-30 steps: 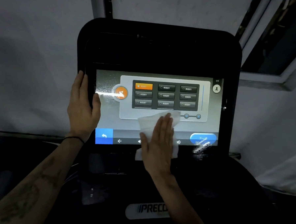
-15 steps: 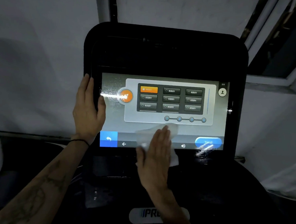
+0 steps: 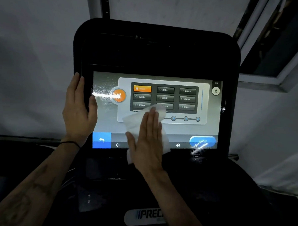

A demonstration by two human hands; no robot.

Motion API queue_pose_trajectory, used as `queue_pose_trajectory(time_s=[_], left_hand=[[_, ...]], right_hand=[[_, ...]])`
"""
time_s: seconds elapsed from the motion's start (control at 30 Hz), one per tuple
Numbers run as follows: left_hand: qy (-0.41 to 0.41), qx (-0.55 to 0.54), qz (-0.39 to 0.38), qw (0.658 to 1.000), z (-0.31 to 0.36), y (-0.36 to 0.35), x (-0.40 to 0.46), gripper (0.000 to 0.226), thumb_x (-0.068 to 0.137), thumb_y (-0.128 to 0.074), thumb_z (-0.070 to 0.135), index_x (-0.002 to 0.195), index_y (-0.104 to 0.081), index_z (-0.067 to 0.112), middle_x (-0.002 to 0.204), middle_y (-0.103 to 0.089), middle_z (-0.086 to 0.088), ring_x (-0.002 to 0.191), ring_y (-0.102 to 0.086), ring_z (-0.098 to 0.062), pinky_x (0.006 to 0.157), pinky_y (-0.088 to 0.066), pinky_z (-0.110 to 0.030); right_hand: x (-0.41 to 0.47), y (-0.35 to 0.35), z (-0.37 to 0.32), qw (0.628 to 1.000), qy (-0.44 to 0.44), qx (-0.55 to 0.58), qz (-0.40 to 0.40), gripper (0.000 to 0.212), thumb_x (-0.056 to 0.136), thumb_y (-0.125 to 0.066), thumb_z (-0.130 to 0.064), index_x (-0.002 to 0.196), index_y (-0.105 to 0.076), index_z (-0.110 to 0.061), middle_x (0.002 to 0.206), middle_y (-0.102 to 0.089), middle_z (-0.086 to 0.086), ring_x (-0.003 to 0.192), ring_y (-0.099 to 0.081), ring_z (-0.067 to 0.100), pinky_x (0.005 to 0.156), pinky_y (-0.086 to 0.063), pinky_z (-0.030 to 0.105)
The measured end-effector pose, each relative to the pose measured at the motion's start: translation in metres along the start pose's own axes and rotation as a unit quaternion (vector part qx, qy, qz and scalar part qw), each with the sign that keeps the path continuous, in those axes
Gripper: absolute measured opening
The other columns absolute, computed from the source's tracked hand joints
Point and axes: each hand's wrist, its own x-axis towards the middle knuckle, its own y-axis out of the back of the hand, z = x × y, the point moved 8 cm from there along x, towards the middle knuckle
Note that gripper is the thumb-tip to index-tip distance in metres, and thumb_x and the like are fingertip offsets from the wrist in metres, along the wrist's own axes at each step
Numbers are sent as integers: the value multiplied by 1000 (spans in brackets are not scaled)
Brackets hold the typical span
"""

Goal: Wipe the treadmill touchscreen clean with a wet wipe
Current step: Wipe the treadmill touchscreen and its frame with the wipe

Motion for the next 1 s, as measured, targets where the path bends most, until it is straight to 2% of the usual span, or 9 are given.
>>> queue_pose_trajectory(time_s=[0.13, 0.23, 0.33, 0.43, 0.5, 0.6, 0.7, 0.87, 1.0], left_hand=[[-2, -6, 8, 1000, 2, 0, 0, 55, 105, -45, 22, 157, -38, 5, 166, -34, -10, 153, -36, -23, 118, -29, -13], [-6, -2, 15, 1000, 2, 2, 1, 54, 105, -46, 20, 156, -40, 5, 166, -36, -11, 152, -38, -24, 116, -27, -10], [-5, 1, 11, 1000, 2, 1, 0, 54, 105, -46, 20, 157, -39, 6, 166, -35, -10, 153, -37, -23, 117, -29, -11], [0, -2, 8, 1000, 2, 1, 0, 55, 105, -45, 21, 157, -39, 6, 166, -35, -9, 153, -37, -21, 117, -29, -12], [0, -6, 11, 1000, 2, 1, 0, 54, 104, -46, 19, 157, -39, 5, 166, -35, -10, 153, -37, -22, 117, -27, -10], [-8, -9, 16, 1000, 2, 2, 1, 54, 105, -47, 19, 156, -40, 4, 165, -36, -11, 152, -38, -23, 117, -28, -12], [-3, -3, 8, 1000, 1, 1, 0, 55, 105, -45, 22, 157, -39, 6, 166, -35, -9, 153, -37, -21, 117, -33, -16], [-3, -9, 8, 1000, 1, 1, 0, 54, 105, -46, 20, 156, -39, 5, 166, -35, -11, 153, -37, -22, 118, -29, -14], [-1, -4, 9, 1000, 1, 1, 1, 55, 104, -46, 20, 157, -39, 5, 166, -35, -10, 153, -37, -22, 118, -31, -16]], right_hand=[[-7, 12, 40, 997, -70, -2, 36, 80, 107, -32, -51, 161, -7, 2, 171, 7, 19, 159, 6, 29, 129, -9, 47], [-37, -6, 13, 999, -33, -2, -2, 80, 107, -26, -54, 160, -13, 4, 170, 1, 20, 159, 1, 31, 128, -12, 47], [-8, -3, -6, 1000, 7, 9, -3, 82, 106, -25, -56, 160, -13, 5, 170, 1, 21, 159, 3, 31, 129, -6, 43], [16, 12, 26, 999, -44, 9, 20, 82, 106, -26, -55, 161, -5, 3, 170, 10, 19, 159, 10, 29, 130, -3, 44], [-5, 12, 37, 997, -77, 13, 26, 82, 106, -28, -53, 161, -5, 2, 170, 10, 18, 159, 9, 29, 129, -6, 47], [-32, -6, 11, 999, -37, 15, 0, 80, 106, -31, -52, 160, -11, 4, 171, 5, 19, 159, 5, 30, 128, -9, 46], [2, 2, 0, 999, -13, 31, 7, 81, 106, -30, -53, 160, -9, 3, 170, 5, 19, 159, 7, 28, 129, -3, 41], [-4, 13, 37, 996, -87, 4, 37, 81, 106, -30, -53, 161, -5, 1, 171, 9, 18, 159, 8, 28, 128, -11, 49], [-22, -7, -6, 1000, -1, 12, -2, 80, 106, -30, -53, 161, -11, 3, 171, 3, 19, 159, 4, 30, 129, -8, 46]])
